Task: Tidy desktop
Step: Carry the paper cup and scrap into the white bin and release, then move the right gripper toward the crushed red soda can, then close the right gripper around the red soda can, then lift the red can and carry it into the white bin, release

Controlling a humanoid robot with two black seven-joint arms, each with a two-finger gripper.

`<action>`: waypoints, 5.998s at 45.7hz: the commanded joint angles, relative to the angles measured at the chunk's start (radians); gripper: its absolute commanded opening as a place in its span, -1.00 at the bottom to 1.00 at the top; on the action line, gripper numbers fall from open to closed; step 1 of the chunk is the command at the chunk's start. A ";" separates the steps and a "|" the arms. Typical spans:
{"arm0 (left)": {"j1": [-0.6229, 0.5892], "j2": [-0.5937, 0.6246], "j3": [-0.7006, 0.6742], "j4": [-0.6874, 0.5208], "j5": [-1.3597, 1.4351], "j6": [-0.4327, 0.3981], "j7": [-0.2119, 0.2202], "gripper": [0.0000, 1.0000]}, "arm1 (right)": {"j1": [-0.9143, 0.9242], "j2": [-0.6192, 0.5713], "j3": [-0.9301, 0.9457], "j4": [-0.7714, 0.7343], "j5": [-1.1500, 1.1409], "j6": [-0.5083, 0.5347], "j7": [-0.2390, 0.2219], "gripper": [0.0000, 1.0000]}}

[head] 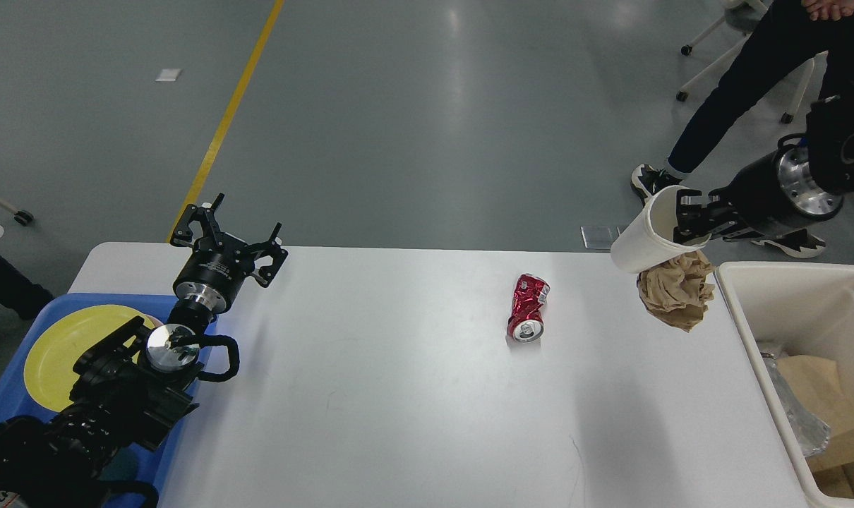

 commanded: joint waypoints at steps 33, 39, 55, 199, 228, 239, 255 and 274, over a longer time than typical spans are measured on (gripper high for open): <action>0.000 0.000 0.000 0.000 0.000 0.000 0.000 0.93 | -0.713 -0.164 -0.054 -0.537 0.067 -0.398 0.000 -1.00; 0.000 0.000 0.000 0.000 0.000 0.000 0.000 0.93 | -0.926 -0.163 0.026 -0.669 0.093 -0.398 0.000 -1.00; 0.000 0.000 0.000 0.000 0.001 0.000 0.000 0.93 | -1.213 -0.123 0.185 -0.858 0.087 -0.444 0.003 0.98; 0.000 0.000 0.000 0.000 0.000 0.000 0.000 0.93 | -1.083 0.550 0.351 -0.864 0.093 -0.510 0.000 1.00; 0.000 0.000 0.000 0.000 0.000 0.000 0.000 0.93 | -1.133 0.576 0.349 -0.924 0.093 -0.518 -0.014 0.50; 0.000 0.000 0.000 0.000 0.001 0.000 0.000 0.93 | -1.140 0.578 0.349 -0.922 0.093 -0.518 -0.020 0.32; 0.000 0.000 0.000 0.000 0.000 0.000 0.000 0.93 | -1.141 0.583 0.351 -0.922 0.093 -0.519 -0.023 0.11; 0.000 0.000 0.000 0.000 0.000 0.000 0.000 0.93 | -1.112 0.580 0.351 -0.888 0.093 -0.518 -0.023 0.11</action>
